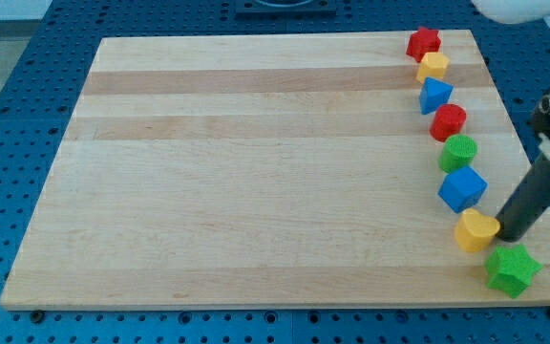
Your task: Point your arm to the yellow heart
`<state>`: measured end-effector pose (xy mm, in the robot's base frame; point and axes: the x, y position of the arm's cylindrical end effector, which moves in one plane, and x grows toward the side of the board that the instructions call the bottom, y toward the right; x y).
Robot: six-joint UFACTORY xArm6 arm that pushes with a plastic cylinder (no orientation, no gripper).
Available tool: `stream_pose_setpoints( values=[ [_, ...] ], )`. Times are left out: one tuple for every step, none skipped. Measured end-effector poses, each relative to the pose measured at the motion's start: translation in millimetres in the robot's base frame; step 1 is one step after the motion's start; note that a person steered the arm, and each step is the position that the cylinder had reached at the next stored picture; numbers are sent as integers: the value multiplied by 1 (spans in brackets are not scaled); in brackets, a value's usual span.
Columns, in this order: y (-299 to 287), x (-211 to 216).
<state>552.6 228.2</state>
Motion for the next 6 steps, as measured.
stream_pose_setpoints(
  values=[
    [-30,0],
    [-74,0],
    [-125,0],
    [-164,0],
    [-204,5],
    [-192,45]
  ],
)
